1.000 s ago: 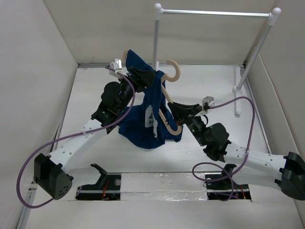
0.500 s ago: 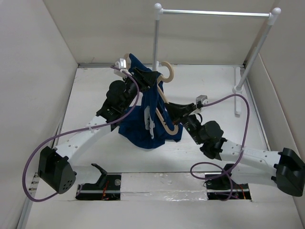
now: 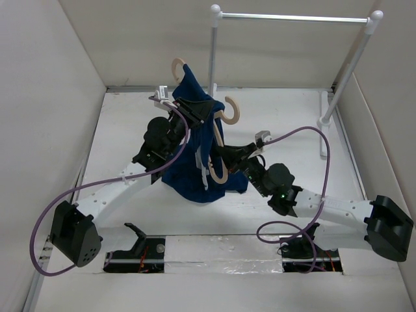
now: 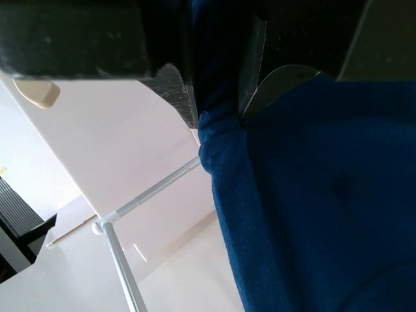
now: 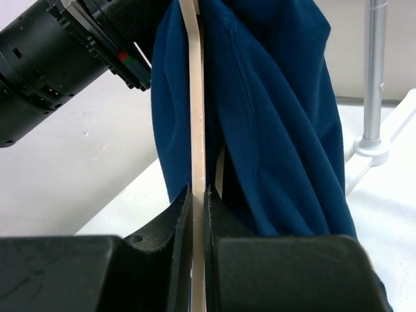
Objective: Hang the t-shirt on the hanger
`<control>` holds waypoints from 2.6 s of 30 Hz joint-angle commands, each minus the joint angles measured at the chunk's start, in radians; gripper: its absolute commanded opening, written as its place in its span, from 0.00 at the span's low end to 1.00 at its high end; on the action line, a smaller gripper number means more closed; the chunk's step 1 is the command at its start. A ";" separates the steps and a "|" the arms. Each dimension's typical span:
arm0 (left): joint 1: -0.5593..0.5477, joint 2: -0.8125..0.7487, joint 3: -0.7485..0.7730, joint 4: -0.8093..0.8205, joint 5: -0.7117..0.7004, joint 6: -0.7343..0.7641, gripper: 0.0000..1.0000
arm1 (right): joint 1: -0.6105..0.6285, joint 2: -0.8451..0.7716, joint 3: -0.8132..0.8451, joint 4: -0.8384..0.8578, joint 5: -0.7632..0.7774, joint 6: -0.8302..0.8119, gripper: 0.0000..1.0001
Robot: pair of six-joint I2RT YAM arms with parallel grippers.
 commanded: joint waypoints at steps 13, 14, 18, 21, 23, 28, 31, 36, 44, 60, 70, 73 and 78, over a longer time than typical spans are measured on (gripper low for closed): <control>0.005 -0.175 -0.124 0.059 -0.009 0.045 0.00 | 0.008 -0.127 -0.054 -0.019 0.007 0.154 0.65; 0.005 -0.184 -0.124 0.056 -0.006 0.044 0.00 | -0.019 -0.146 -0.067 -0.051 -0.004 0.169 0.67; 0.005 -0.218 -0.133 0.067 0.002 0.019 0.00 | -0.097 -0.245 -0.142 -0.096 -0.056 0.222 0.61; 0.005 -0.242 -0.144 0.085 0.016 0.001 0.00 | -0.174 -0.228 -0.208 -0.081 -0.175 0.262 0.00; 0.005 -0.257 -0.142 0.084 0.025 -0.009 0.00 | -0.184 -0.164 -0.225 -0.061 -0.250 0.263 0.00; 0.005 -0.296 -0.133 0.062 0.036 -0.015 0.00 | -0.136 -0.018 -0.240 0.072 -0.275 0.235 0.51; 0.005 -0.316 -0.130 0.046 0.037 -0.019 0.00 | -0.136 0.069 -0.200 0.096 -0.269 0.209 0.63; 0.015 -0.325 -0.127 0.021 0.039 -0.021 0.00 | -0.127 0.198 -0.104 0.071 -0.304 0.151 0.63; 0.015 -0.339 -0.179 0.105 0.037 -0.061 0.00 | -0.095 0.270 -0.090 0.088 -0.275 0.193 0.00; 0.057 -0.169 -0.104 0.400 -0.107 -0.040 0.00 | 0.111 0.217 -0.259 0.044 -0.320 0.420 0.00; 0.067 -0.087 -0.026 0.401 -0.133 0.171 0.00 | 0.151 -0.096 -0.300 -0.271 -0.288 0.457 0.00; 0.067 -0.070 -0.040 0.421 -0.077 0.178 0.00 | 0.151 -0.183 -0.242 -0.406 -0.279 0.434 0.00; 0.067 -0.060 -0.113 0.402 0.034 0.072 0.00 | 0.151 -0.274 -0.086 -0.578 -0.245 0.398 0.00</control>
